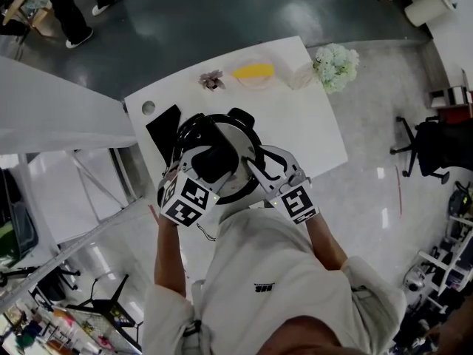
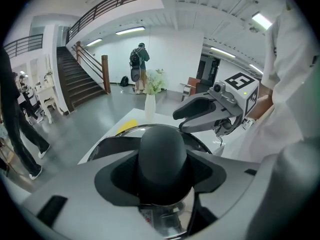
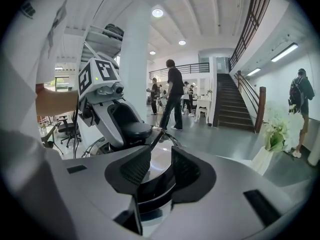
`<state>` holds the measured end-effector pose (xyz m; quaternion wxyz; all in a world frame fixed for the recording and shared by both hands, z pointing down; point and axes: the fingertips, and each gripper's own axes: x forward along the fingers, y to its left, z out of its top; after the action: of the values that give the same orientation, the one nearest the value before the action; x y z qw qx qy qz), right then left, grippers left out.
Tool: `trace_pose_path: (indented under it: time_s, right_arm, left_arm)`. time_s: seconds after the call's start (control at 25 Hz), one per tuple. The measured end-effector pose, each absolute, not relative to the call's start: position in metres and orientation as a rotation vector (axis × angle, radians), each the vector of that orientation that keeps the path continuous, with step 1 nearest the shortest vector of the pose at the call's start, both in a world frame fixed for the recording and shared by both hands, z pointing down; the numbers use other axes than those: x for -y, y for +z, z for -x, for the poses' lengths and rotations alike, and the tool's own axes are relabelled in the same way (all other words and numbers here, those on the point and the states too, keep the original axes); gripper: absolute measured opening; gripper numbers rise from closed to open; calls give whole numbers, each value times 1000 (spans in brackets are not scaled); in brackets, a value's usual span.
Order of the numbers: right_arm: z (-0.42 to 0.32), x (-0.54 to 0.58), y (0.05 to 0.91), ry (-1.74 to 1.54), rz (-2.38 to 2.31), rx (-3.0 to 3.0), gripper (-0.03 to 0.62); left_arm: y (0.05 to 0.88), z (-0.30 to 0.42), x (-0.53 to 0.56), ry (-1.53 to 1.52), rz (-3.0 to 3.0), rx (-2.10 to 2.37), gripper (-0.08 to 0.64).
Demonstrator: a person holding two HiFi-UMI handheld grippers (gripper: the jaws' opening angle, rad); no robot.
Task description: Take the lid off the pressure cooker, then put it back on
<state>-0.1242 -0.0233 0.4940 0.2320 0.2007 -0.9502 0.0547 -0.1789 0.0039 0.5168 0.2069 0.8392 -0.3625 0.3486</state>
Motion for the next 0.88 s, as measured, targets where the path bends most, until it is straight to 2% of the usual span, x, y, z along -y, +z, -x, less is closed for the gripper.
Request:
trace_pose_path:
  time_s: [0.88]
  right_arm:
    - [118, 17, 488, 138, -621, 2604, 130]
  left_arm:
    - [506, 179, -6, 959, -2383, 969, 286]
